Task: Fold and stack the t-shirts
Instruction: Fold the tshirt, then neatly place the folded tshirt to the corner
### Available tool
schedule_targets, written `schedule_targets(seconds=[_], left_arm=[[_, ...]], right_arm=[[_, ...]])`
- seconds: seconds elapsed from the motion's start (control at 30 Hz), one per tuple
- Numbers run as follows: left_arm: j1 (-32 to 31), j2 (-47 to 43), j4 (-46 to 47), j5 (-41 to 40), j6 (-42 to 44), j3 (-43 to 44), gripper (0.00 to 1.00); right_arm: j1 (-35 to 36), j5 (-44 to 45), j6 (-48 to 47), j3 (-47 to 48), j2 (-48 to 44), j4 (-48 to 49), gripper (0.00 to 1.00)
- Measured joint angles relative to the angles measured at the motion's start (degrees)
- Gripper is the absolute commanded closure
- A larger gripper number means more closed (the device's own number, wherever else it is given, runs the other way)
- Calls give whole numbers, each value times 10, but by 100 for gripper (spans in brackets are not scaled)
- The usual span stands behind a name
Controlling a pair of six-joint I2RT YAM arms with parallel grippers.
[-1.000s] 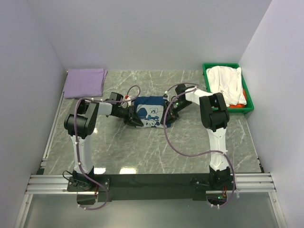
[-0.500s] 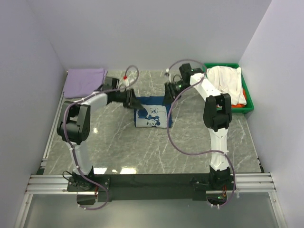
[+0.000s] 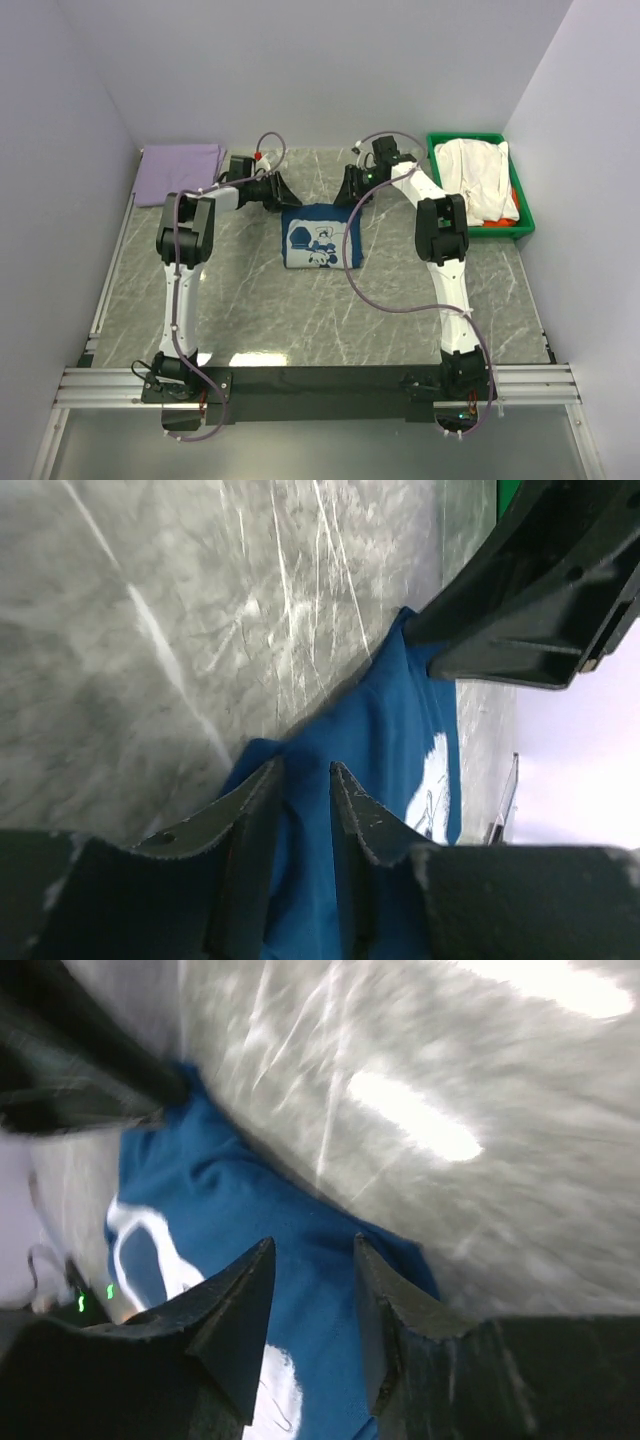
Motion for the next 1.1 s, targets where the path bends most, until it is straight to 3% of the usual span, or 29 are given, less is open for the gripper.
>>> schedule_targets(seconds=[0.13, 0.23, 0.33, 0.37, 0.57, 0.73, 0.77, 0.83, 1.1], left_arm=[[10, -4, -1, -11, -7, -3, 66], [19, -24, 10, -2, -9, -39, 60], [31, -64, 6, 2, -7, -86, 48], [37, -81, 7, 2, -8, -102, 33], [97, -224, 0, -10, -11, -151, 20], [172, -363, 0, -26, -9, -189, 9], [189, -387, -6, -33, -9, -196, 1], [216, -418, -23, -54, -3, -204, 1], [269, -513, -97, -122, 30, -241, 0]], right_arm=[[0, 49, 41, 3, -3, 22, 53], [1, 54, 35, 4, -5, 23, 51], [3, 68, 10, 7, -14, 12, 50], [5, 77, 1, 5, -22, 8, 49], [33, 162, -72, -89, -160, 7, 48], [160, 257, -191, -201, -324, 22, 50], [185, 266, -207, -222, -343, 27, 51], [253, 289, -244, -274, -378, 39, 53], [378, 402, -327, -391, -367, 53, 59]])
